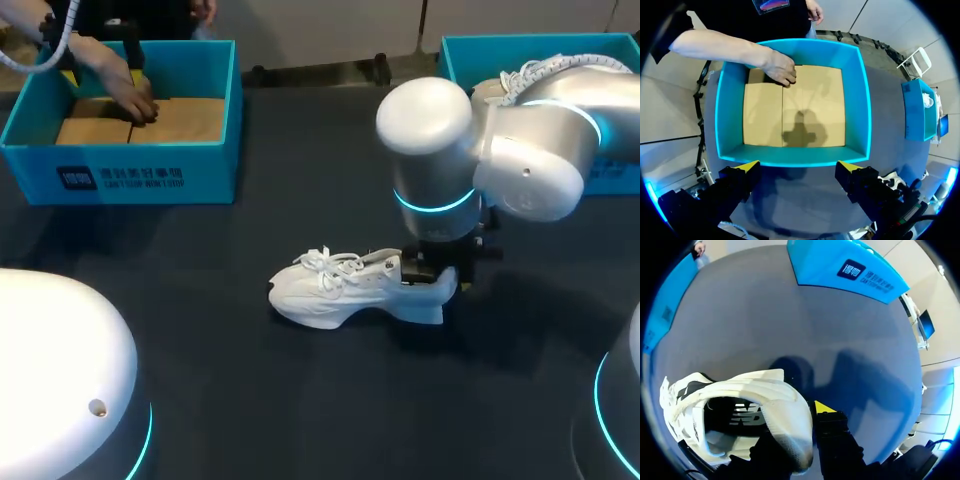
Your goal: Take the shoe out of the shoebox, open the shoe tongue, remove and reinsert the insole, then place the shoe into the shoebox
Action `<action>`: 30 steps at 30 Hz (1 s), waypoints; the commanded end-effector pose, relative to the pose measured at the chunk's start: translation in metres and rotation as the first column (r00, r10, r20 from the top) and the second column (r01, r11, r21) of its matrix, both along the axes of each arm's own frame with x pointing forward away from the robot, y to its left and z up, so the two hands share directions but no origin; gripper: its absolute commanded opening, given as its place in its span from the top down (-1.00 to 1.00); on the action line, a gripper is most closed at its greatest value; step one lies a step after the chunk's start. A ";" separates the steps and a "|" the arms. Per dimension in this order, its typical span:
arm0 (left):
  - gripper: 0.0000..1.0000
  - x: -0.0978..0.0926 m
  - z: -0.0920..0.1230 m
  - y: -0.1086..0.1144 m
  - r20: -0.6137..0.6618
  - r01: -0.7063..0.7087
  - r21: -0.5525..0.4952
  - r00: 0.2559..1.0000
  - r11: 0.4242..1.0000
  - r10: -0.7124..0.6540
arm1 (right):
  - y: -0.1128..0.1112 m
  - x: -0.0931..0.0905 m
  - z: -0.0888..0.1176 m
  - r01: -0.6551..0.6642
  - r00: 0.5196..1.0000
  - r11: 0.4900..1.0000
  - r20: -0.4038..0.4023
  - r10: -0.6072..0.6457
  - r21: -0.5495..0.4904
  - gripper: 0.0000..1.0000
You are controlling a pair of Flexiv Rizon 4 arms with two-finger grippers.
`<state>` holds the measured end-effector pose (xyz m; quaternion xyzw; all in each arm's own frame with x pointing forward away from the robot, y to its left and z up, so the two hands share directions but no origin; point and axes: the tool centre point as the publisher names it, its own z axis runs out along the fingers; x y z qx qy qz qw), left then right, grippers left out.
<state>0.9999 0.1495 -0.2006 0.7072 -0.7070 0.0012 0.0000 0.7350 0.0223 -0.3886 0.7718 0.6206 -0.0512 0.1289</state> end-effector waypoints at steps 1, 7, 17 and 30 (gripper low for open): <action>-1.00 0.000 0.000 0.000 -0.001 0.000 0.001 1.000 1.000 0.000 | -0.005 -0.002 -0.006 0.003 1.000 1.000 0.002 -0.003 0.012 1.00; -1.00 0.000 0.000 0.000 -0.001 0.000 0.001 1.000 1.000 0.000 | -0.004 -0.002 -0.007 0.003 1.000 1.000 0.002 -0.003 0.024 0.76; -1.00 0.000 0.000 0.000 -0.001 0.000 0.001 1.000 1.000 0.000 | 0.002 -0.006 0.014 -0.002 1.000 1.000 0.023 0.002 0.007 -0.22; -1.00 0.000 0.000 0.000 -0.001 0.000 0.001 1.000 1.000 0.000 | 0.011 -0.012 0.052 -0.195 0.981 0.980 0.025 0.195 0.024 -1.00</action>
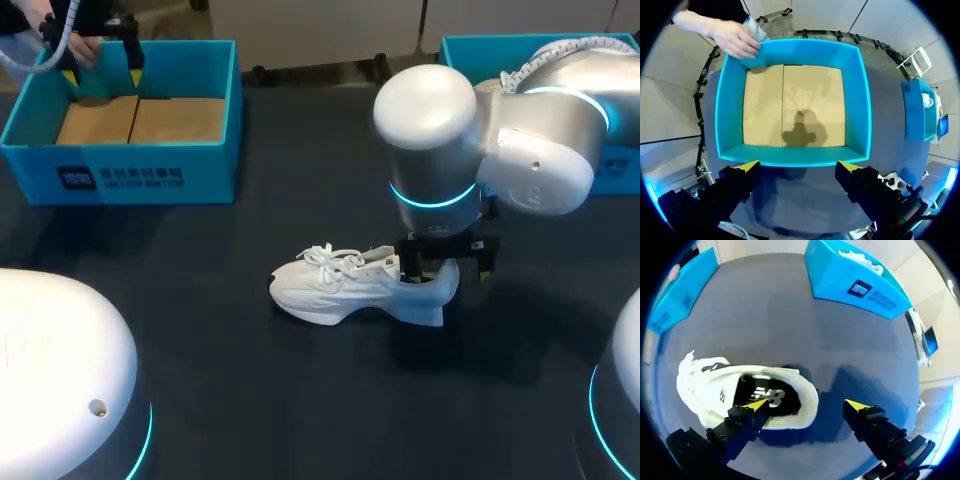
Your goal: Take the shoe out of the shoebox, open the shoe tongue, remove and reinsert the insole, then place the shoe into the shoebox
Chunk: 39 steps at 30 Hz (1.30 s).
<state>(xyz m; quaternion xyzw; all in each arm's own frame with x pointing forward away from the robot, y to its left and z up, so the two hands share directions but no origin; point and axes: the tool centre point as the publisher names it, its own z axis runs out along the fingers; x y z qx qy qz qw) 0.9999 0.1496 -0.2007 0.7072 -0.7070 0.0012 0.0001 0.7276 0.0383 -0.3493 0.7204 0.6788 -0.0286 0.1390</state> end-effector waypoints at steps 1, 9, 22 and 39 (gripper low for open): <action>-1.00 0.000 0.000 0.000 -0.001 0.000 0.001 1.000 1.000 0.000 | -0.004 -0.004 0.015 -0.053 0.999 0.998 -0.008 0.054 0.020 -1.00; -1.00 0.000 0.000 0.000 -0.001 0.000 0.001 1.000 1.000 0.000 | -0.001 0.000 0.043 -0.185 0.982 0.983 -0.019 0.186 0.009 -1.00; -1.00 0.000 0.000 0.000 -0.001 0.000 0.001 1.000 1.000 0.000 | 0.006 -0.002 0.080 -0.750 0.654 0.640 0.044 0.755 0.167 -1.00; -1.00 0.000 0.000 0.000 -0.001 0.000 0.001 1.000 1.000 0.000 | 0.009 -0.001 0.098 -0.921 0.334 0.331 -0.020 0.942 0.207 -1.00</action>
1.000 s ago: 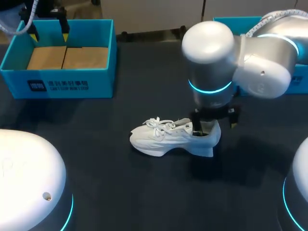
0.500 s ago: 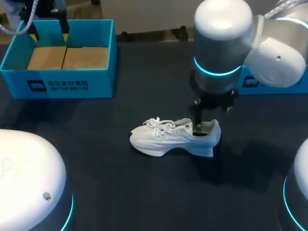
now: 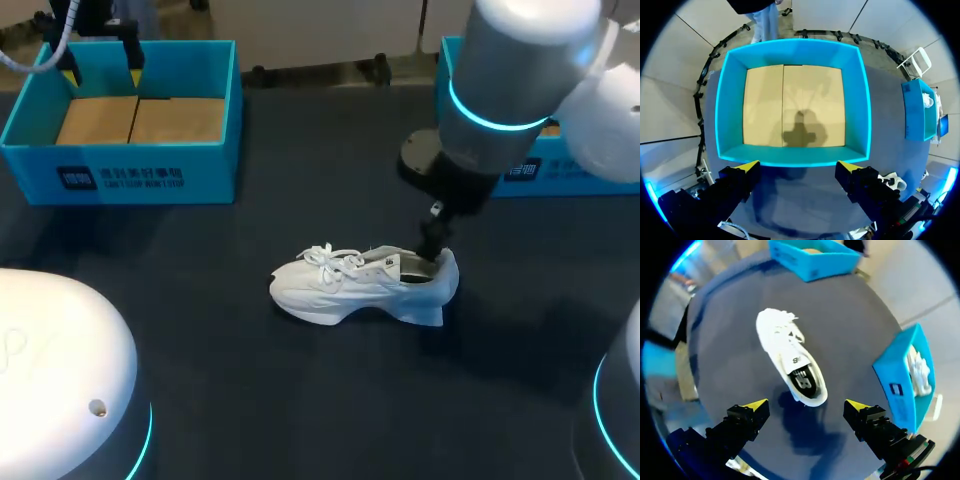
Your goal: Take the shoe out of the shoebox, open the shoe tongue, remove and reinsert the insole, then place the shoe into the shoebox
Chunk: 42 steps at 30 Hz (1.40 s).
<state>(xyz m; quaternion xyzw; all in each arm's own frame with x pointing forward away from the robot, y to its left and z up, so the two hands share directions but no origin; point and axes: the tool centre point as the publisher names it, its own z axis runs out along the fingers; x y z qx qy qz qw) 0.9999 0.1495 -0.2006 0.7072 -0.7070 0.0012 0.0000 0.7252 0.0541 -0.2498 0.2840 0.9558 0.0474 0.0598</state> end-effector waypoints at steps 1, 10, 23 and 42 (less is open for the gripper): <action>-1.00 0.000 0.000 0.000 -0.001 0.000 0.001 1.000 1.000 0.000 | -0.006 0.001 -0.002 -0.165 0.985 0.986 -0.049 0.166 0.039 -1.00; -1.00 0.000 0.000 0.000 -0.001 0.000 0.001 1.000 1.000 0.000 | -0.006 0.001 -0.002 -0.165 0.985 0.986 -0.049 0.166 0.039 -1.00; -1.00 0.000 0.000 0.000 -0.001 0.000 0.001 1.000 1.000 0.000 | -0.008 0.001 -0.003 -0.165 0.985 0.985 -0.053 0.167 0.046 -1.00; -1.00 0.000 0.000 0.000 -0.001 0.000 0.001 1.000 1.000 0.000 | -0.040 0.014 -0.035 -0.431 0.902 0.847 0.180 0.393 0.313 -1.00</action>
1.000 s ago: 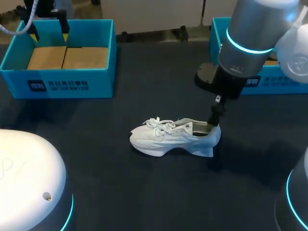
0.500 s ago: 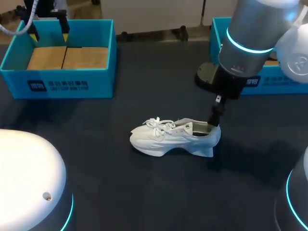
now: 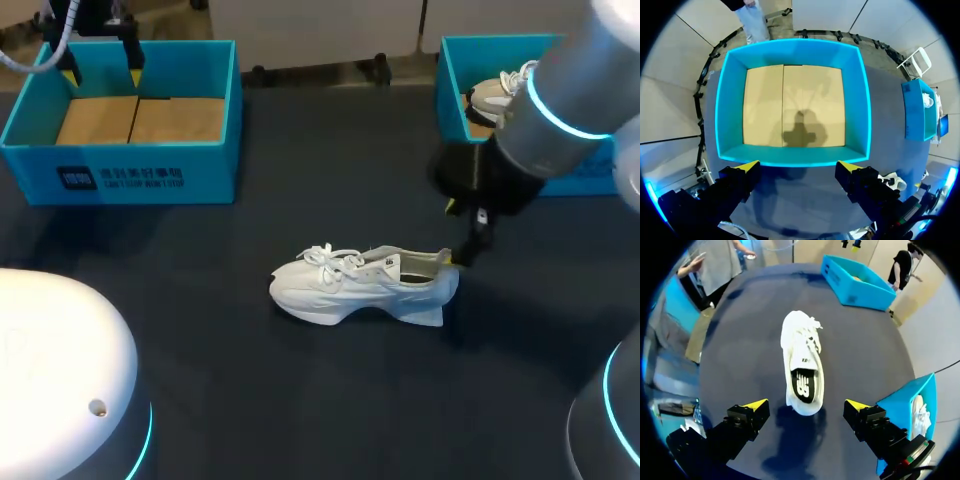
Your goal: Take the shoe out of the shoebox, open the shoe tongue, remove and reinsert the insole, then place the shoe into the shoebox
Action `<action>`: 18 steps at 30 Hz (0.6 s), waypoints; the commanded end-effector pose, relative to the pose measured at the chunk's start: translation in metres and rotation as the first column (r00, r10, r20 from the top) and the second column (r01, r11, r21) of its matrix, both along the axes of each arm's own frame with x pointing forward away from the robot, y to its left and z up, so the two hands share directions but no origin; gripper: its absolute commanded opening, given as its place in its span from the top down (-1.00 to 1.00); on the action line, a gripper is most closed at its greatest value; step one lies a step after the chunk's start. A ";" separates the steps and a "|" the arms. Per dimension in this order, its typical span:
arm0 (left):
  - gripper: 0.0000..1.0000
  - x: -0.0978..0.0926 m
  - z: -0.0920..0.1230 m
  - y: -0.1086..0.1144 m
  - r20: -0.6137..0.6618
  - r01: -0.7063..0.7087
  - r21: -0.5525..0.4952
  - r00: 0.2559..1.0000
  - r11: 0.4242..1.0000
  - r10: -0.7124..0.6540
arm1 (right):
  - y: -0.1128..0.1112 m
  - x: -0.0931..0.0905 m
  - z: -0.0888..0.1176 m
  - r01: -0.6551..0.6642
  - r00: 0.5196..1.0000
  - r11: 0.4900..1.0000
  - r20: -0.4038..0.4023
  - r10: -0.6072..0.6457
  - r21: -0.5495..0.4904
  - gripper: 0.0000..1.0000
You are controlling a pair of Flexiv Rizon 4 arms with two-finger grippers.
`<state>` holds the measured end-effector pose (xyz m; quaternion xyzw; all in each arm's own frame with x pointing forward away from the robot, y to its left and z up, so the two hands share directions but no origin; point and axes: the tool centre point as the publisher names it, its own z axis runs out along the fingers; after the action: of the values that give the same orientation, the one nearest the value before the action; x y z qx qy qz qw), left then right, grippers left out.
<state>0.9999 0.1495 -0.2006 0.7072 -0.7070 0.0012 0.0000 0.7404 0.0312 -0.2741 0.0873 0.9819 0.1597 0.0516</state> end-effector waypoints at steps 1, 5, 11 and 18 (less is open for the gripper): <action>-1.00 0.000 0.000 0.000 -0.001 0.000 0.001 1.000 1.000 0.000 | -0.019 -0.001 -0.012 -0.035 0.999 0.985 0.017 0.033 0.168 -1.00; -1.00 0.000 0.000 0.000 -0.001 0.000 0.001 1.000 1.000 0.000 | -0.028 0.000 -0.020 -0.071 0.997 0.974 0.020 0.069 0.215 -1.00; -1.00 0.000 0.000 0.000 -0.001 0.000 0.001 1.000 1.000 0.000 | -0.037 0.002 -0.027 -0.164 0.986 0.932 0.060 0.153 0.323 -1.00; -1.00 0.000 0.000 0.000 -0.001 0.000 0.001 1.000 1.000 0.000 | -0.051 0.005 -0.038 -0.197 0.980 0.903 0.095 0.173 0.382 -1.00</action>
<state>0.9999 0.1495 -0.2006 0.7072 -0.7070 0.0012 0.0000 0.7498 -0.0132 -0.3062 0.0028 0.9584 0.2826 0.0403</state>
